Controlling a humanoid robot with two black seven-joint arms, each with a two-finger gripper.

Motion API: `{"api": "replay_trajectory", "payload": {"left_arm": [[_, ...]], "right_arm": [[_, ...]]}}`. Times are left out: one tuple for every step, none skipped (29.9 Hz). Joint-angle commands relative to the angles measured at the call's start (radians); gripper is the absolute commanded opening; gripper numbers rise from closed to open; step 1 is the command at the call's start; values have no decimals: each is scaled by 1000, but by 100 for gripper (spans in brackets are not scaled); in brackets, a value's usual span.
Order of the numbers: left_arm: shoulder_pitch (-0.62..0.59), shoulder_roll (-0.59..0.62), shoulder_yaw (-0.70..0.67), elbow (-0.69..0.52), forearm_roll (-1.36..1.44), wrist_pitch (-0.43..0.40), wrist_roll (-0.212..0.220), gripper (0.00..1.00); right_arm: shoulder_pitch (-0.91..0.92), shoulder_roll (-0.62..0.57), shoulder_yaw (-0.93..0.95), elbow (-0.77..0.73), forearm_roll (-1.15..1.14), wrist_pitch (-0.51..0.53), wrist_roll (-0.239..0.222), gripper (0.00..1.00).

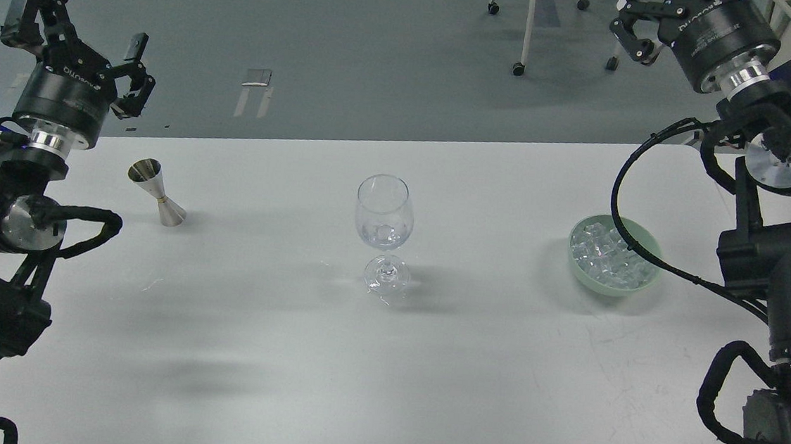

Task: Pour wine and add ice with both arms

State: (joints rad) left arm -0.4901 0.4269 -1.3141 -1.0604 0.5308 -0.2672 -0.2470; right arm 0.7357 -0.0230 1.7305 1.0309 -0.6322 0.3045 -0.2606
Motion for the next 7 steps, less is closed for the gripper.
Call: {"api": "replay_trajectory", "payload": {"left_arm": [[-11, 0, 16, 5, -2, 8, 6, 99], [-10, 0, 15, 14, -3, 6, 5, 99], [-10, 0, 15, 22, -5, 6, 5, 99], [-11, 0, 15, 28, -5, 6, 5, 99], [-11, 1, 13, 40, -5, 5, 3, 99], [-13, 1, 12, 43, -5, 3, 3, 99], [-16, 3, 10, 45, -5, 0, 3, 99]], "right_arm": [[-5, -3, 4, -26, 63, 1, 1, 100], [-7, -3, 6, -29, 104, 2, 1, 100], [-9, -3, 6, -32, 121, 4, 1, 100], [-9, -3, 4, -34, 130, 5, 1, 100], [-10, -3, 4, -34, 143, 7, 3, 100], [-10, -3, 4, -34, 144, 8, 6, 100], [-12, -2, 4, -32, 146, 10, 9, 100]]}}
